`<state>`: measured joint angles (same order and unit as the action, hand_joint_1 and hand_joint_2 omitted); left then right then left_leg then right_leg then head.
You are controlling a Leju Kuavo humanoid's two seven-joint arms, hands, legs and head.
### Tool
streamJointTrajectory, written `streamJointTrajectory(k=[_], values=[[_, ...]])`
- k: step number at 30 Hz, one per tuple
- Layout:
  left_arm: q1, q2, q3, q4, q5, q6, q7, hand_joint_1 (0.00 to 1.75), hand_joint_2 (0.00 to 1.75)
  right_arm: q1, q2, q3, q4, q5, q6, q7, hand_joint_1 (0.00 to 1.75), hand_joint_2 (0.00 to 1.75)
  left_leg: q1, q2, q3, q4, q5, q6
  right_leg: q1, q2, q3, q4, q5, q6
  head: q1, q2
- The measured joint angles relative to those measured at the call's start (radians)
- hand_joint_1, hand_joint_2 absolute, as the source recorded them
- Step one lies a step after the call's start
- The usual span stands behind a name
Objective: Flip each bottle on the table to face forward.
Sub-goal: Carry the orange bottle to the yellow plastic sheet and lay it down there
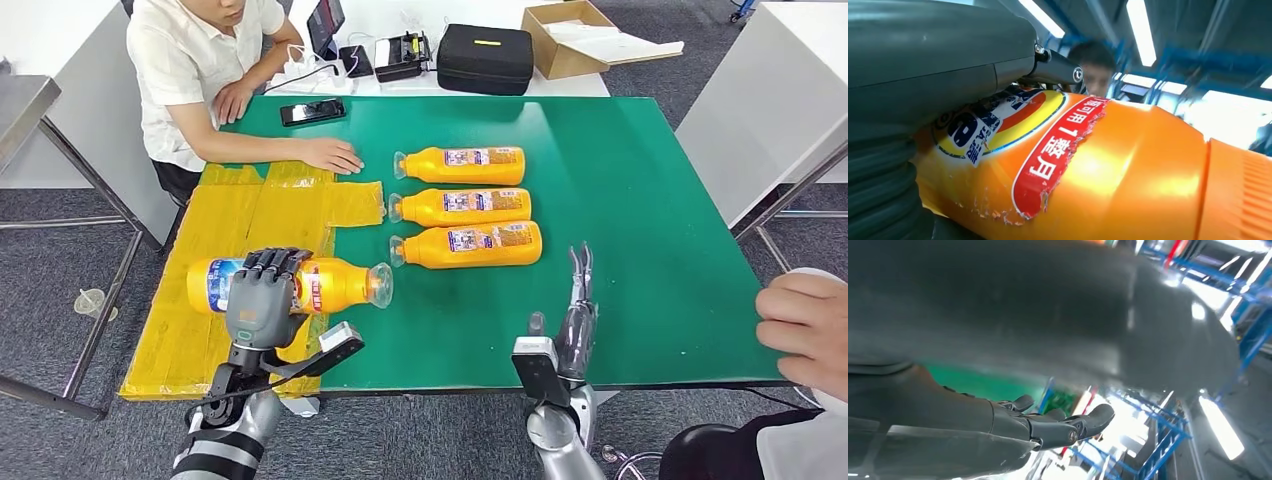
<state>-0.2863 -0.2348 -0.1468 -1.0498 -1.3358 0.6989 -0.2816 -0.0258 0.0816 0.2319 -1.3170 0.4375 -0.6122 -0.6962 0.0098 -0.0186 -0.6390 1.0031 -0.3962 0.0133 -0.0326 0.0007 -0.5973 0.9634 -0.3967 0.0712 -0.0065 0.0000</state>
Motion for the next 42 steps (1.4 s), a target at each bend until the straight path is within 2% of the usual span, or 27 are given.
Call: streamJointTrajectory(k=[1,5,11,17,24,28,35,42], values=[[-0.025,0.005,-0.007,0.052,-0.023,0.000,0.036,1.53,1.75,-0.008,0.000,0.014,0.003,-0.010,0.001,0.000,0.00,1.75,0.000,0.000,0.000,0.000,0.000,0.000,0.000,0.000,0.000,0.000,0.000,0.000,0.000,0.000],[-0.101,0.023,-0.045,0.234,-0.070,-0.010,0.121,0.85,1.75,-0.033,0.000,0.056,0.017,-0.040,0.006,0.000,0.00,1.75,0.000,0.000,0.000,0.000,0.001,0.000,0.000,0.000,0.000,0.000,0.000,0.000,0.000,0.000],[-0.193,0.031,-0.075,0.446,-0.018,-0.129,0.165,0.55,1.75,-0.058,0.001,0.092,0.038,-0.052,0.018,0.000,0.00,1.75,0.000,-0.002,-0.002,0.000,0.001,0.000,0.000,0.000,0.000,0.000,0.000,0.000,0.000,0.000],[-0.253,0.034,-0.087,0.542,0.008,-0.195,0.175,0.24,1.75,-0.066,0.003,0.107,0.051,-0.060,0.024,0.000,0.00,1.75,0.000,-0.003,-0.001,0.000,0.001,0.000,0.000,-0.002,0.001,0.000,0.000,0.000,0.000,0.000],[-0.280,0.036,-0.097,0.579,0.018,-0.232,0.175,0.00,1.75,-0.066,0.003,0.116,0.055,-0.065,0.025,0.000,0.00,1.75,0.000,-0.003,0.000,0.000,0.001,0.000,0.000,-0.002,0.002,0.000,0.000,0.000,0.000,0.000],[-0.301,0.036,-0.098,0.593,0.043,-0.313,0.169,0.00,1.75,-0.067,0.003,0.117,0.060,-0.067,0.030,0.000,0.00,1.75,0.000,-0.003,0.001,0.000,0.001,0.000,0.000,-0.002,0.003,0.000,0.000,0.000,0.000,0.000],[-0.343,0.039,-0.123,0.599,0.099,-0.534,0.109,0.00,1.75,-0.068,-0.002,0.117,0.072,-0.080,0.041,0.000,0.00,1.75,0.000,-0.004,0.005,0.000,0.001,0.000,0.000,-0.002,0.008,0.000,0.000,0.000,0.000,0.000],[-0.348,0.048,-0.151,0.599,0.129,-0.565,0.069,0.00,1.75,-0.068,-0.009,0.117,0.078,-0.088,0.042,0.000,0.00,1.75,0.000,-0.004,0.006,0.000,0.001,0.000,0.000,-0.002,0.009,0.000,0.000,0.000,0.000,0.000]])
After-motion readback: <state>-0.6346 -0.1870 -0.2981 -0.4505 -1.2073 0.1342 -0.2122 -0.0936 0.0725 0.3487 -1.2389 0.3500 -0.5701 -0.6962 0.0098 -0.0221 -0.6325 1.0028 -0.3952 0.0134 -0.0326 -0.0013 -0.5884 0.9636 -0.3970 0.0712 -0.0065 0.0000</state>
